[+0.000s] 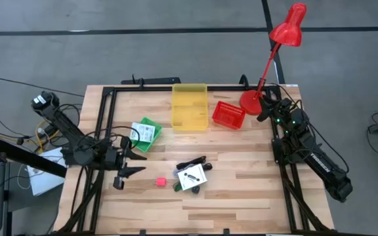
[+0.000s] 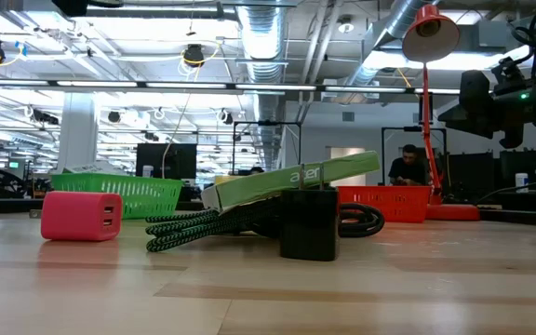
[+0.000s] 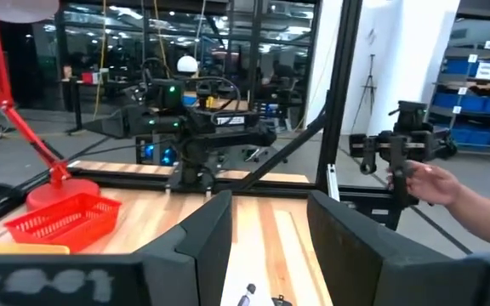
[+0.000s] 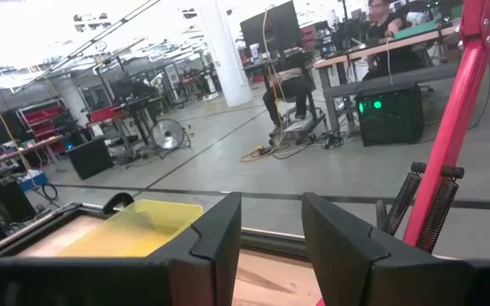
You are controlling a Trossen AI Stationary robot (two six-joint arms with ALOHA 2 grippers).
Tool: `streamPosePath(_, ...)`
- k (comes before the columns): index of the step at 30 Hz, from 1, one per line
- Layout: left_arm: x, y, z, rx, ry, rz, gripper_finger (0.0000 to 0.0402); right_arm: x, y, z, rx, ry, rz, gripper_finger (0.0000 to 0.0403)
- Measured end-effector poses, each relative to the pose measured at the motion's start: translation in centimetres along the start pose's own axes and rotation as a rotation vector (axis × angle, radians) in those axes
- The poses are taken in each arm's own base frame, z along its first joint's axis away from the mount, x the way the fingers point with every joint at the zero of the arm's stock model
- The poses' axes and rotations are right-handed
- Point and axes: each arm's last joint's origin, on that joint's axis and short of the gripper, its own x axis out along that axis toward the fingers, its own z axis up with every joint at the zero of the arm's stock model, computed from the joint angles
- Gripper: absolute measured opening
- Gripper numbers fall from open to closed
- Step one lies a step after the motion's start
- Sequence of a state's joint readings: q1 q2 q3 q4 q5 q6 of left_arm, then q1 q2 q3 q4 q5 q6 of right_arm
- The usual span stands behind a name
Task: Pick and place items into bin
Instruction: Put the white box into the green basket
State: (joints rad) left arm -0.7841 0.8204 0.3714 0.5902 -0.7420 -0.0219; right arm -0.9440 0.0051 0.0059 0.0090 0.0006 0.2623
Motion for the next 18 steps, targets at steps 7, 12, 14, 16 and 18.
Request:
streamPosePath(7,0.6,0.2,-0.5,-0.012,0.019,0.032,0.0146,0.0,0.1,0.4,0.023,-0.038,0.011,0.0121)
streamPosePath(12,1.1,0.2,-1.2,0.002,0.044,0.052,0.0146,0.0,0.2,0.8,0.138,-0.077,0.026,0.0121)
streamPosePath(14,1.4,0.2,-1.5,0.014,0.057,0.062,0.0146,-0.1,0.3,1.1,0.135,-0.107,0.035,0.0121)
streamPosePath(16,1.6,0.3,-1.8,0.025,0.068,0.072,0.0146,-0.1,0.3,1.3,0.126,-0.128,0.038,0.0121)
streamPosePath(18,1.9,0.4,-2.1,0.034,0.078,0.086,0.0146,-0.1,0.4,1.4,0.135,-0.148,0.045,0.0121)
